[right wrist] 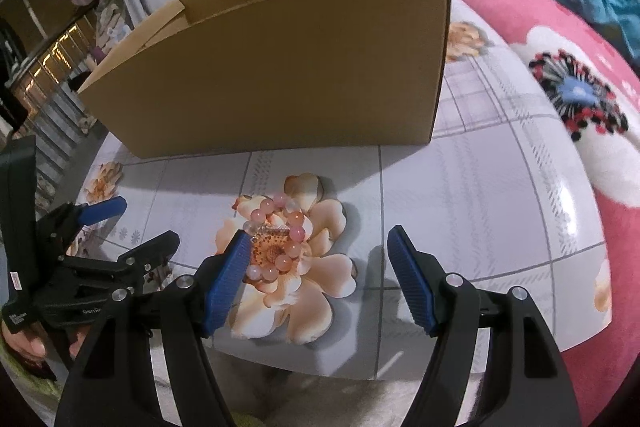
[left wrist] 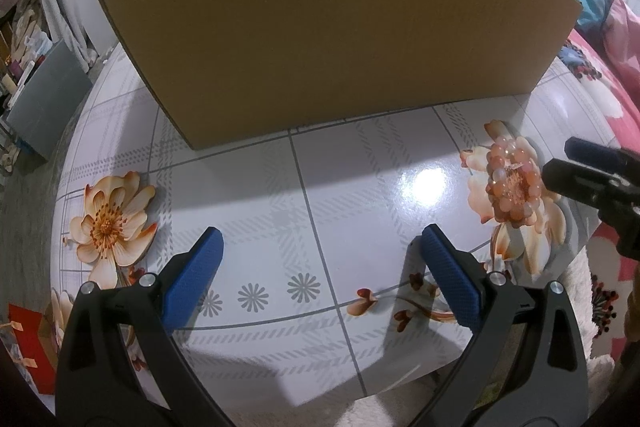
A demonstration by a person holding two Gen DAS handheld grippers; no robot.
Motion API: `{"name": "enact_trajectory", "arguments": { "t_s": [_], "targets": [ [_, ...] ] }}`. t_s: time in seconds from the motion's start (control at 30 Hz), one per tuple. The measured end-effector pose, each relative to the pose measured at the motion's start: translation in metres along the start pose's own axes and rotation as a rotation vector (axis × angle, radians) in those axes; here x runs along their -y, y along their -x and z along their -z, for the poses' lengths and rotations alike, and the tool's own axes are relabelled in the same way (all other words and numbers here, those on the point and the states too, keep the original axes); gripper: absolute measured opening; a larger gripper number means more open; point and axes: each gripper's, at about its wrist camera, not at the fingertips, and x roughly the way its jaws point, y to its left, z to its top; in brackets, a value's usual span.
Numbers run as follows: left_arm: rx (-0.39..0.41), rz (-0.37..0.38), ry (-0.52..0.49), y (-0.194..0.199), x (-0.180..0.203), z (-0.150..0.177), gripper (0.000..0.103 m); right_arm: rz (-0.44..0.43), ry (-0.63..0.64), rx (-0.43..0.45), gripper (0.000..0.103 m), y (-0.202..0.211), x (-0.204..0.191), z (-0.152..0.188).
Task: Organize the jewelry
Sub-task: 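Close the right gripper on the pink bead bracelet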
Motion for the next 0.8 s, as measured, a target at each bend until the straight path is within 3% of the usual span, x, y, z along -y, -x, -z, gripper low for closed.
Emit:
{"name": "enact_trajectory", "arguments": {
  "t_s": [0.17,0.27,0.8],
  "targets": [
    [0.021,0.009,-0.014,0.002,-0.001,0.005,0.096,0.002,0.034,-0.016,0.045,-0.005,-0.005,-0.002],
    [0.032,0.018,-0.028,0.002,-0.001,0.007,0.096,0.001,0.050,-0.026,0.036,-0.009,-0.008,-0.004],
    [0.075,0.053,-0.084,0.009,-0.003,0.016,0.096,0.059,0.195,-0.100,0.018,-0.031,-0.027,-0.023]
  ]
}}
